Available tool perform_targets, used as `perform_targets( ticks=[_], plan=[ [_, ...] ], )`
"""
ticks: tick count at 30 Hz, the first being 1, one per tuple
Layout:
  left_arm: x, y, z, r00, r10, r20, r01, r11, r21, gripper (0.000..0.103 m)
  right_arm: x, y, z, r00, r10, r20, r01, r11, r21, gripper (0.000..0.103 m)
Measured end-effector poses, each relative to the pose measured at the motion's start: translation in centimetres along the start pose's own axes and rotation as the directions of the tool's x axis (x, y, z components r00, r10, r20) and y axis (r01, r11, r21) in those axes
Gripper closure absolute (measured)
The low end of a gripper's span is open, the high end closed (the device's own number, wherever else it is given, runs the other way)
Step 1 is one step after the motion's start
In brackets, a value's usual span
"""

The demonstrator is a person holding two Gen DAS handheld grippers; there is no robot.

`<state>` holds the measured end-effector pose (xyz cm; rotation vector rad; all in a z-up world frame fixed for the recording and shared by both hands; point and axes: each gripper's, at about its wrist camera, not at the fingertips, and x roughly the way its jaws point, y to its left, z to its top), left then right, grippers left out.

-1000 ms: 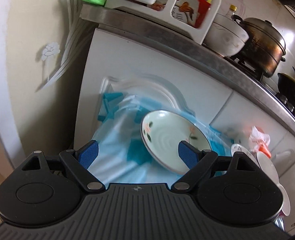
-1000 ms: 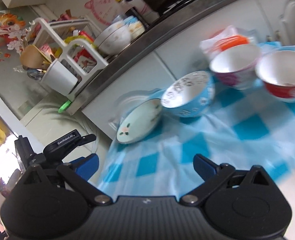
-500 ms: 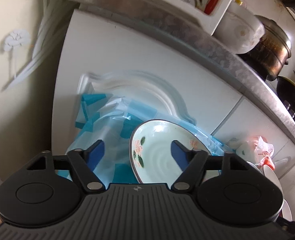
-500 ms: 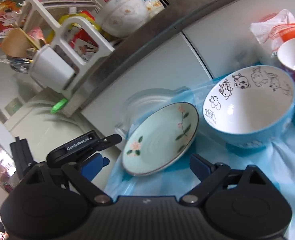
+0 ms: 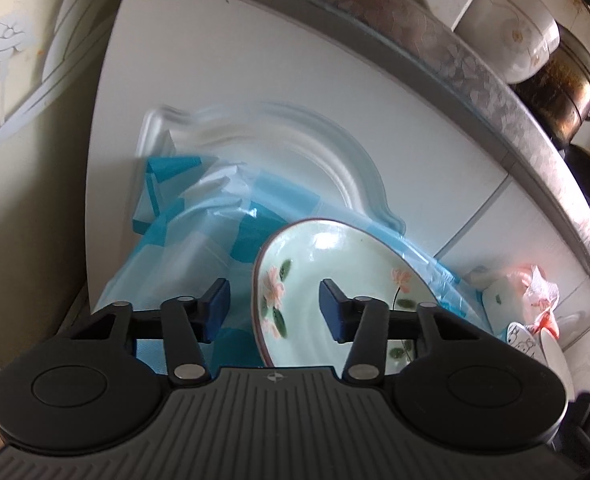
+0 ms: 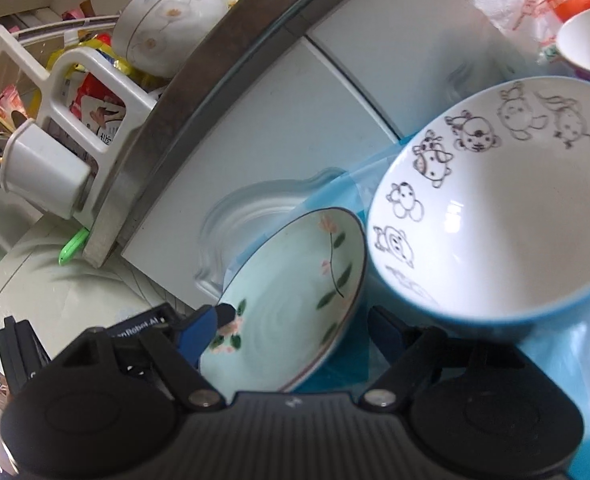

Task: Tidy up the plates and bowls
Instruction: 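Move the left tool to the small pale-green plate and grip its rim, then lift the small pale-green flower plate with the left tool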

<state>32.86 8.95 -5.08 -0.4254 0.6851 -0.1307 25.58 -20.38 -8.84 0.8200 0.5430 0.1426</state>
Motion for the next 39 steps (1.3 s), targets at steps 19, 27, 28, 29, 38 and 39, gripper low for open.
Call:
perform_targets(
  ticks=[19,27,28,29,38,39],
  plan=[
    [-2.2,-1.7,-2.4,0.999,-0.027,0.036,0.024,0.997,0.077,0.060,-0.3,1.3,-0.2,1.000,-0.003,-0.020,0.002,0.999,-0.036,0.017],
    [-4.6,-2.3,-4.1,0.999,-0.030,0.038,0.027,0.995,0.098,0.060,-2.6,2.6,-1.2,0.999,-0.031,-0.040,0.027,0.996,-0.090,0.017],
    [-5.0,-2.4,-4.3,0.999,-0.032,0.041,0.028,0.994,0.103,0.060,-3.0,2.7,-1.3,0.999,-0.030,-0.043,0.026,0.996,-0.089,0.017],
    [-5.5,-2.5,-4.5,0.998,-0.035,0.044,0.030,0.994,0.109,0.060,-3.3,2.7,-1.5,0.999,-0.029,-0.045,0.025,0.996,-0.089,0.017],
    [-8.3,-2.5,-7.4,0.998,-0.050,0.022,0.047,0.991,0.122,0.060,-6.8,2.6,-3.4,0.998,-0.026,-0.056,0.020,0.995,-0.101,0.017],
    [-8.6,-2.5,-7.8,0.998,-0.055,0.015,0.052,0.991,0.120,0.060,-7.1,2.3,-3.6,0.998,-0.023,-0.059,0.019,0.997,-0.080,0.018]
  ],
)
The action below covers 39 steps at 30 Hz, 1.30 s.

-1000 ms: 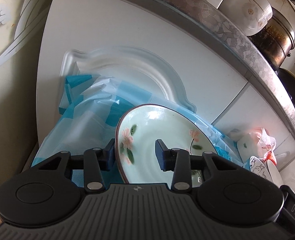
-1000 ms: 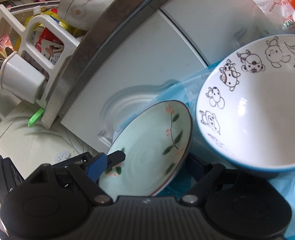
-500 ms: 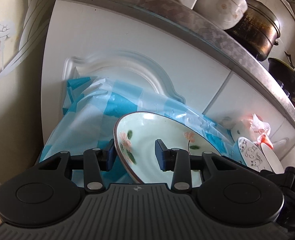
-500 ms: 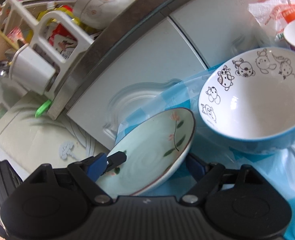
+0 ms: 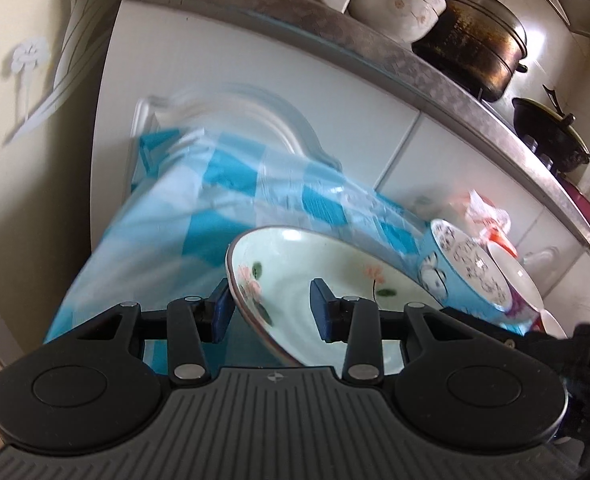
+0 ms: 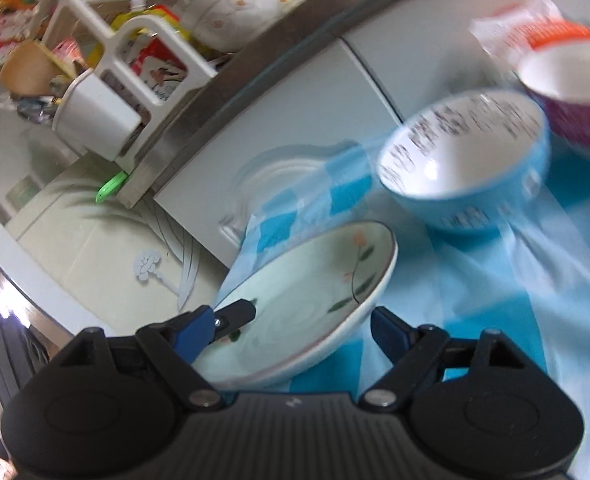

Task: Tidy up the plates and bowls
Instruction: 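Lift the small pale-green flower plate with the left tool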

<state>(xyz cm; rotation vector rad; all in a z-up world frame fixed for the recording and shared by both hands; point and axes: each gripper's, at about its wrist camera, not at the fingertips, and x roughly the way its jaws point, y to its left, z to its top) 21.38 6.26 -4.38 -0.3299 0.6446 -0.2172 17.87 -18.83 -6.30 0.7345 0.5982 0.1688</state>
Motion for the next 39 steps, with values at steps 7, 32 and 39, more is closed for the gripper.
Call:
perform_targets(
  ticks=[7,32,39],
  plan=[
    [-1.6,-0.2,-2.1,0.998,-0.049,-0.042,0.048,0.999,-0.016,0.060,-2.3,-1.2,-1.6,1.000,-0.006,0.000,0.006,0.999,0.050,0.019],
    [-1.0,-0.7,-2.2,0.999,-0.021,-0.033,0.022,0.999,0.027,0.067,-1.7,-1.7,-1.5,0.996,-0.057,0.062,0.054,0.997,0.047,0.020],
    [-2.8,-1.6,-2.4,0.999,-0.041,-0.025,0.041,0.999,0.021,0.067,-3.5,-1.2,-1.9,0.995,-0.056,0.083,0.053,0.998,0.040,0.020]
  ],
)
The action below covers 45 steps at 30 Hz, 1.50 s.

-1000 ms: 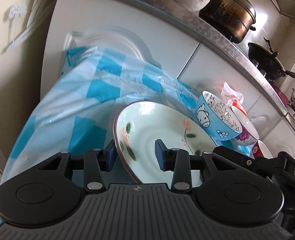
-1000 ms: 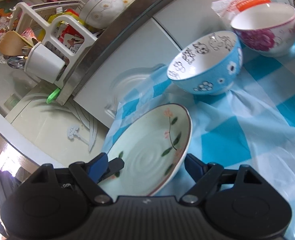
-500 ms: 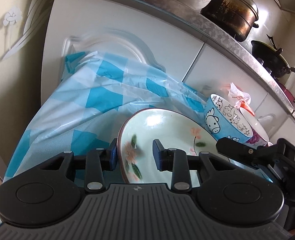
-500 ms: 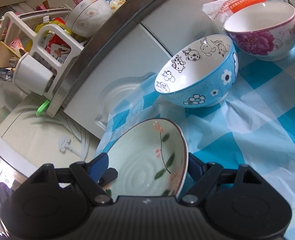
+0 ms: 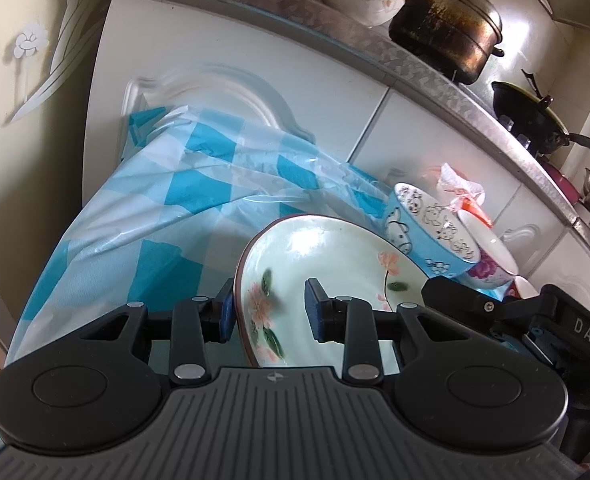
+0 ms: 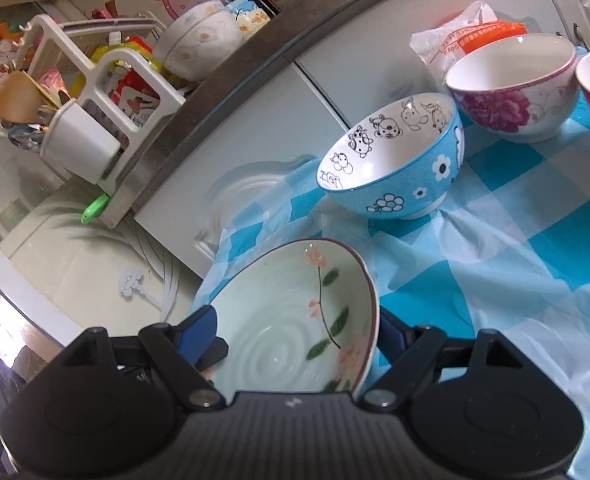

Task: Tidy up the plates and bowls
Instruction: 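Lift the small pale-green flower plate with the left tool, then carry the pale-green plate with the left tool toward the white plate stack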

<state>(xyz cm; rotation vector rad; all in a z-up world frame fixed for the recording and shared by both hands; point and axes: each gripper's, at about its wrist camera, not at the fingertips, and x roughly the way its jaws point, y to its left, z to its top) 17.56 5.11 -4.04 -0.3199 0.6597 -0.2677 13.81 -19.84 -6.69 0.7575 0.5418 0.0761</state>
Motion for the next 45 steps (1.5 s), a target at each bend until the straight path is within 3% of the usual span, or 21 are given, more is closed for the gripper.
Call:
perform_targets(
  ticks=[12,24,37,45],
  plan=[
    [-4.1,-3.3,-0.9,0.999,-0.046,0.003,0.046,0.998,0.035,0.067,-6.5,0.9,-0.1,0.998,0.014,0.066,-0.015,1.000,0.005,0.020],
    [-7.7,-8.6,-3.6,0.990,-0.137,-0.027,0.139,0.987,0.080,0.067,-15.8,-1.5,-1.4,0.987,-0.024,0.161,0.015,0.998,0.059,0.020],
    [-7.6,-15.3,-8.4,0.966,-0.222,-0.134,0.240,0.960,0.144,0.067,-25.1,-6.4,-2.9,0.939,-0.119,0.322,0.076,0.987,0.141,0.019],
    [-7.0,-16.7,-10.1,0.967,-0.199,-0.161,0.225,0.960,0.167,0.067,-26.9,-9.1,-4.4,0.926,-0.157,0.343,0.108,0.982,0.157,0.019]
  ],
)
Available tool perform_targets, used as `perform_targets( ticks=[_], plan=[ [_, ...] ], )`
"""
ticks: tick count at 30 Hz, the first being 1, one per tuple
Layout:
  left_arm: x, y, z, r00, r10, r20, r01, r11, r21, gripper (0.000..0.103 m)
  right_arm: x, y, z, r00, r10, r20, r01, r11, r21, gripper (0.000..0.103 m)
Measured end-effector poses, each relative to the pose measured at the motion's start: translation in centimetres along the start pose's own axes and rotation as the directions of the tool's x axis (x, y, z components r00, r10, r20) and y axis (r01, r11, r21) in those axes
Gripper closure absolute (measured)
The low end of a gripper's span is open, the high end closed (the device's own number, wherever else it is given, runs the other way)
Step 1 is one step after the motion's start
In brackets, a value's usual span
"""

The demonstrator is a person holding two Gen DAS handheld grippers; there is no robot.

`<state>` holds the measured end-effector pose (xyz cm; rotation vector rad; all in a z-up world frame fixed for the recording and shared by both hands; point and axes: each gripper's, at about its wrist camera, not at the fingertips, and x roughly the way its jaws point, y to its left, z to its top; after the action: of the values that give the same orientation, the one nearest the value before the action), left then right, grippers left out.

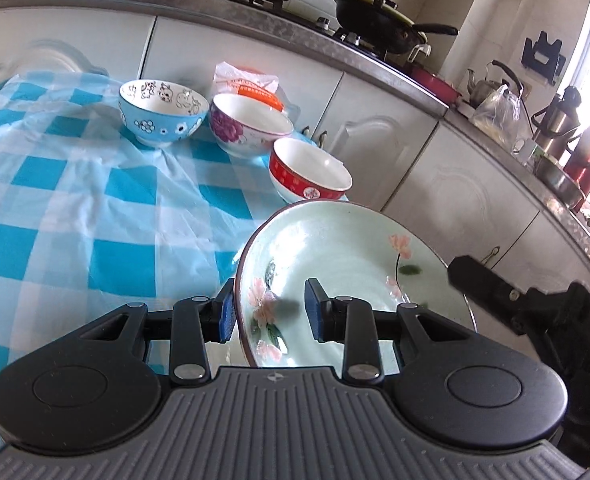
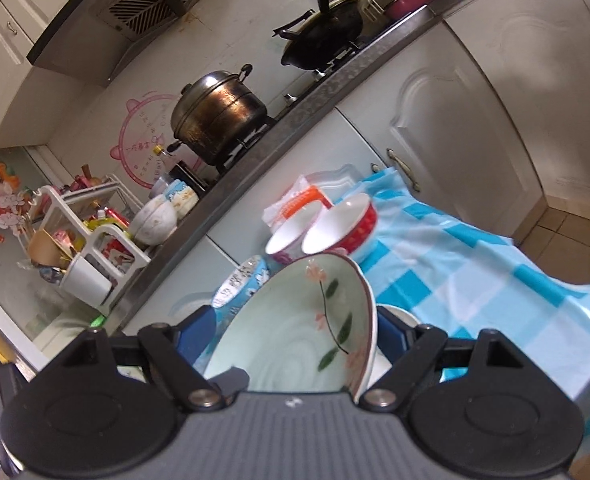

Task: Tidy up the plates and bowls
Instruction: 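Carry the pale-green plate with the left tool toward the white plate stack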

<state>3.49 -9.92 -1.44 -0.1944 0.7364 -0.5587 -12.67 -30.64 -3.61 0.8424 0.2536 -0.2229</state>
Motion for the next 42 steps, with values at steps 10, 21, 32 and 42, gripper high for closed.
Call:
perform_targets(
  ticks=[10,21,32,42],
  plan=[
    [0.6,-0.3,-1.4,0.998,0.061,-0.020,-0.061,0.998,-0.008,0.067,0.3,-2.0,-1.4,0.998,0.016,-0.054,-0.016,1.000,0.002,0.019],
    [0.5,-0.7,-2.2,0.998,0.061,-0.029,-0.061,0.998,-0.004,0.068,0.2,-1.9,-1.8,0.998,-0.013,-0.062,0.009,0.998,-0.062,0.019],
    [0.6,-0.5,-2.2,0.998,0.048,-0.027,-0.049,0.999,-0.014,0.068,0.5,-1.5,-2.1,0.999,-0.023,-0.048,0.016,0.991,-0.133,0.013],
    [-0.1,-0.5,-2.3,0.998,0.055,0.027,-0.055,0.998,0.002,0.063,0.3,-1.7,-2.1,1.000,-0.017,-0.015,0.015,0.990,-0.138,0.011]
  ],
)
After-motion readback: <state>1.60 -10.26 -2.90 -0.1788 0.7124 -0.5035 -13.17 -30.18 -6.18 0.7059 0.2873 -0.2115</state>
